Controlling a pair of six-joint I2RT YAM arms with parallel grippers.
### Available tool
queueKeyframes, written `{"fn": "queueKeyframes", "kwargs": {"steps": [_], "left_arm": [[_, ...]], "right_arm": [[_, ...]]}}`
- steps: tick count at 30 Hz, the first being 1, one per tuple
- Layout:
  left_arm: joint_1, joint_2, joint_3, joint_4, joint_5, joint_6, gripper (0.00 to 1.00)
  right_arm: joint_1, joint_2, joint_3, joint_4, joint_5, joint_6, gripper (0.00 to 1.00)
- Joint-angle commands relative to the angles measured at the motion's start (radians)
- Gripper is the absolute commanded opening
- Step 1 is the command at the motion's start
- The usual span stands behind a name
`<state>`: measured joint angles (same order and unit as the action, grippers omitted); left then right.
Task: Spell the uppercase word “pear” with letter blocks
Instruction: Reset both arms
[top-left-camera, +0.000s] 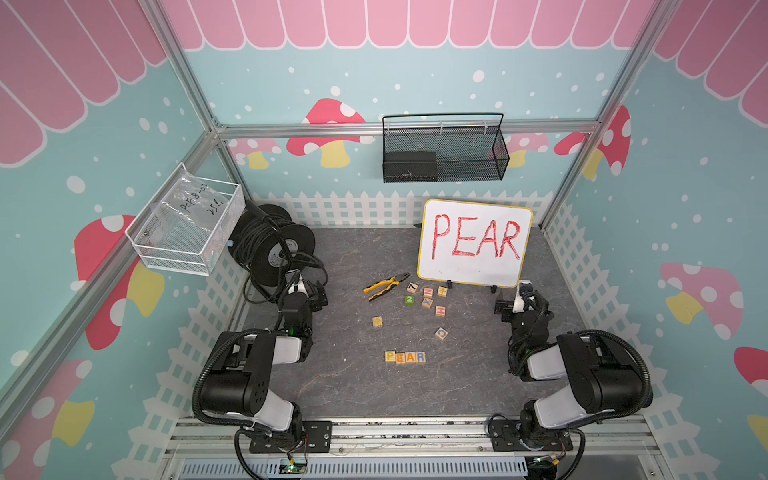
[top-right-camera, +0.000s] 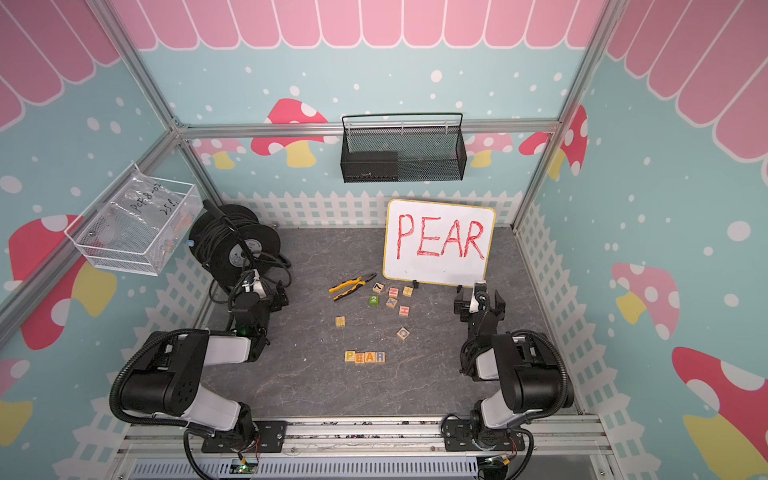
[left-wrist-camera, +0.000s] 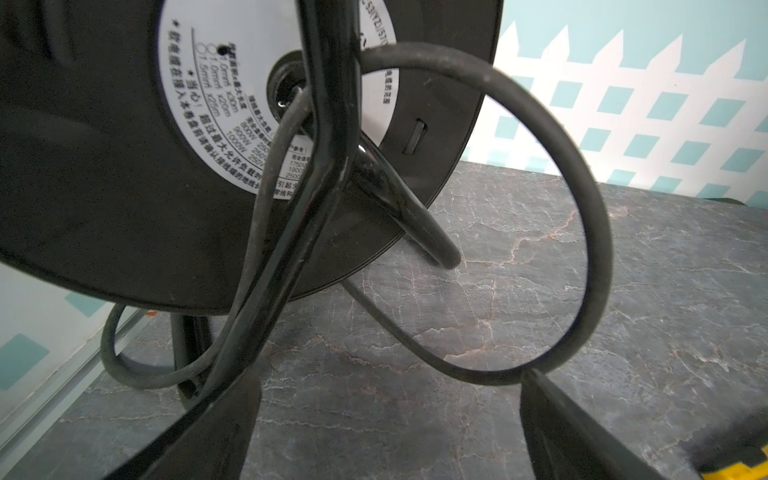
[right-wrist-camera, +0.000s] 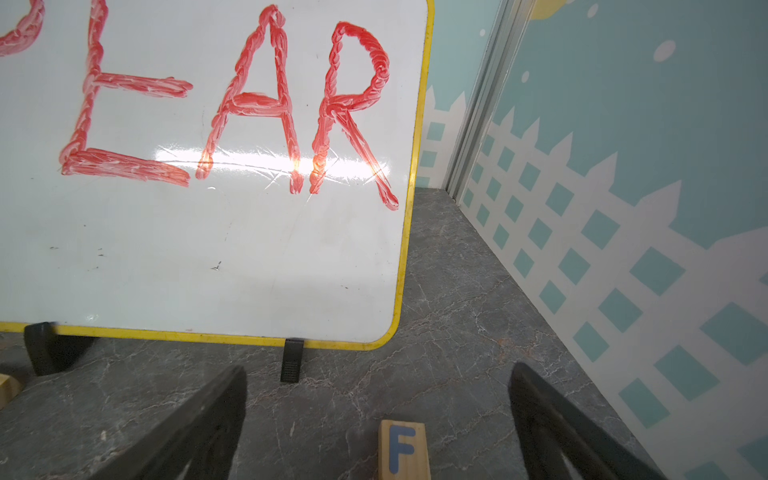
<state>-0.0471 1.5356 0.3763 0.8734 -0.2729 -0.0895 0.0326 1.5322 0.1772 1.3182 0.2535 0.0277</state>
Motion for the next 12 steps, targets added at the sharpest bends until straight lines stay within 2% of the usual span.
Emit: {"fn": "queueKeyframes", "kwargs": {"steps": [1,12], "left_arm": [[-0.003,0.004,0.010,0.027,-0.007,0.023,0.99],[-0.003,0.004,0.010,0.025,-0.006,0.023,0.99]], "right_arm": [[-0.005,-0.001,0.007,0.044,-0.004,-0.002,0.99],[-0.005,0.000,0.008,0.044,-0.004,-0.002,0.99]]}}
